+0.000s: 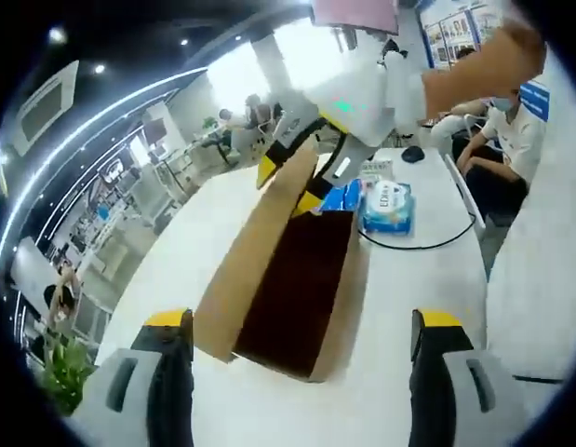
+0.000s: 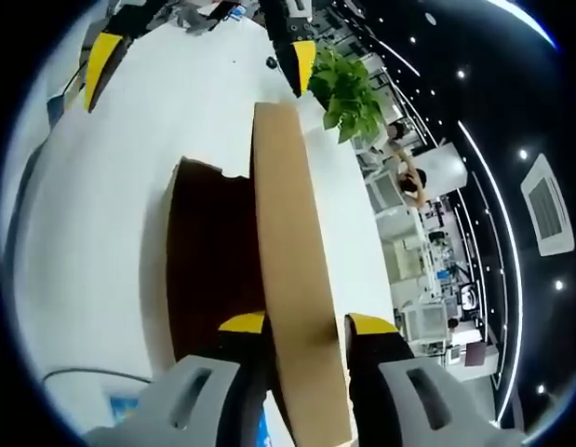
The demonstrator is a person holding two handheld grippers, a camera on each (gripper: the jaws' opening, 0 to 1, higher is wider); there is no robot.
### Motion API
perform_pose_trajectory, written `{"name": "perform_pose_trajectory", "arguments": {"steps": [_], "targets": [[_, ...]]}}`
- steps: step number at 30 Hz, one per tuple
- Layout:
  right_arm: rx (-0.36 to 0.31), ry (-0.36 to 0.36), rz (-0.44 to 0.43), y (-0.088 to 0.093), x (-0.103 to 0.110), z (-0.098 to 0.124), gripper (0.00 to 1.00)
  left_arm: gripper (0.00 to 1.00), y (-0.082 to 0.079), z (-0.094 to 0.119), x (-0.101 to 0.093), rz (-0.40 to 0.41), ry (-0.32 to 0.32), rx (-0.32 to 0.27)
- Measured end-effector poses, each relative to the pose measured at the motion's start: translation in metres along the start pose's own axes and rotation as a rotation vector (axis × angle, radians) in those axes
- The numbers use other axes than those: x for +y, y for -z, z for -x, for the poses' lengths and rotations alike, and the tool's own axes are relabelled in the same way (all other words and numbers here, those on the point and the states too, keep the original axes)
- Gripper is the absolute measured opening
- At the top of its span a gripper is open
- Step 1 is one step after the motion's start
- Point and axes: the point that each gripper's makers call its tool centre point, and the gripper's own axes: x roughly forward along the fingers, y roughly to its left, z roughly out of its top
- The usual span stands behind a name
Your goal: Operate the shoe box by opening the lid, removing the specified soft item, and placing it in the target area until the item is outside and the box remains undamaged.
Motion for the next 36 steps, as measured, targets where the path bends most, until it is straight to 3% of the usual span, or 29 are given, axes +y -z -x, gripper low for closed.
{"name": "perform_pose_trajectory", "arguments": {"steps": [4,8,18,26,30,33,36], "targets": [[-0.005,0.003,-0.015,0.001,0.0,0.001,0.32,0.99,-0.013,-0.005,0.017,-0.02,-0.038,-0.027],[-0.01,0.003,-0.02,0.002,0.003,0.002,0.33,0.92,-0.018,-0.015,0.03,-0.143,-0.067,-0.024],[-0.016,0.007,-0.038,0.009,0.001,0.005,0.34,0.86,-0.009,-0.042,0.038,-0.229,-0.055,0.04],[-0.023,0.005,-0.044,0.01,0.002,0.005,0.34,0.64,-0.006,-0.047,0.046,-0.32,-0.085,0.077],[-0.029,0.007,-0.045,0.01,0.001,0.005,0.34,0.59,-0.009,-0.048,0.049,-0.333,-0.095,0.081],[-0.032,0.007,-0.069,0.009,0.001,0.006,0.35,0.48,-0.013,-0.048,0.05,-0.363,-0.097,0.076],[-0.031,0.009,-0.067,0.009,0.001,0.006,0.35,0.47,-0.013,-0.051,0.051,-0.366,-0.104,0.085]]}}
